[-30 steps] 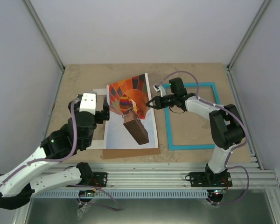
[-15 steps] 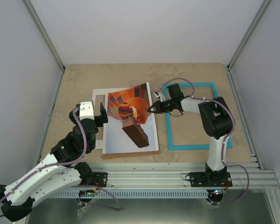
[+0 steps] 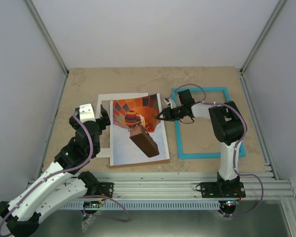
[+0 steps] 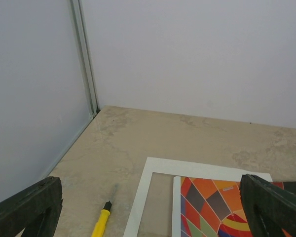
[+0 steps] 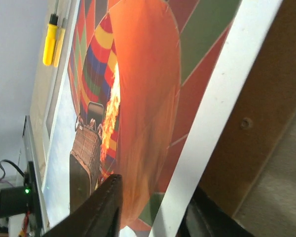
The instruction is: Take the photo out of the frame
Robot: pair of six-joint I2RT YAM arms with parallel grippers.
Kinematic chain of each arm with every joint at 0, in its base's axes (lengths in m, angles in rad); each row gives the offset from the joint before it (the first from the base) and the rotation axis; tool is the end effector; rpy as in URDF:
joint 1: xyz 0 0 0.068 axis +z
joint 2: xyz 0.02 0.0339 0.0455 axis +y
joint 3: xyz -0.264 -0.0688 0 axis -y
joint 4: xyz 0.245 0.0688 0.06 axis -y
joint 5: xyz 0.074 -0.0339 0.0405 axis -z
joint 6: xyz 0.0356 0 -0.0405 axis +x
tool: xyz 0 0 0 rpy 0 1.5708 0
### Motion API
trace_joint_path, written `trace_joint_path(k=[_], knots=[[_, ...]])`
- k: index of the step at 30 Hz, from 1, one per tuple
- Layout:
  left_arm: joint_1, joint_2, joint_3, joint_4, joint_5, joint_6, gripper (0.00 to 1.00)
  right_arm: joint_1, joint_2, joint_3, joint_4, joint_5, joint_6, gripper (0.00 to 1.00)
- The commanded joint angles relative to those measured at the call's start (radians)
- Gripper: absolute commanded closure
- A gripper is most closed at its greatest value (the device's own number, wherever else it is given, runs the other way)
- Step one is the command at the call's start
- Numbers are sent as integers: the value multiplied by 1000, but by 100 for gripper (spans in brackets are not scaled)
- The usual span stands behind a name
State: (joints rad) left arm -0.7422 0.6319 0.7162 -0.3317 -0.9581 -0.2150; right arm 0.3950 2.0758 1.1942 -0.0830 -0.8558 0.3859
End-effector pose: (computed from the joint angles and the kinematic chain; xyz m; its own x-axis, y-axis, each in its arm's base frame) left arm 0.1211 -0.0716 0.3267 -0.1345 -0.0431 -0.9900 -0.2299 0.9732 -0.0111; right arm 0.3637 0.1808 0.1136 -0.9472 -0.1275 -0.2943 -0.3161 0.5263 0.7894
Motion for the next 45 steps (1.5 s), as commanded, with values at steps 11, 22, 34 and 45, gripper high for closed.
trace_joint_path(k=[11, 22, 34, 45], knots=[[35, -70, -18, 49, 41, -51, 0, -66, -380, -172, -85, 297, -70, 35], [37, -132, -23, 57, 71, -110, 0, -220, -978, -382, -146, 580, -131, 3], [37, -368, -94, 124, 105, -88, 0, -231, -1582, -557, -200, 910, -181, 2], [37, -475, -146, 175, 54, -81, 0, -231, -1750, -573, -209, 1067, -232, 2]])
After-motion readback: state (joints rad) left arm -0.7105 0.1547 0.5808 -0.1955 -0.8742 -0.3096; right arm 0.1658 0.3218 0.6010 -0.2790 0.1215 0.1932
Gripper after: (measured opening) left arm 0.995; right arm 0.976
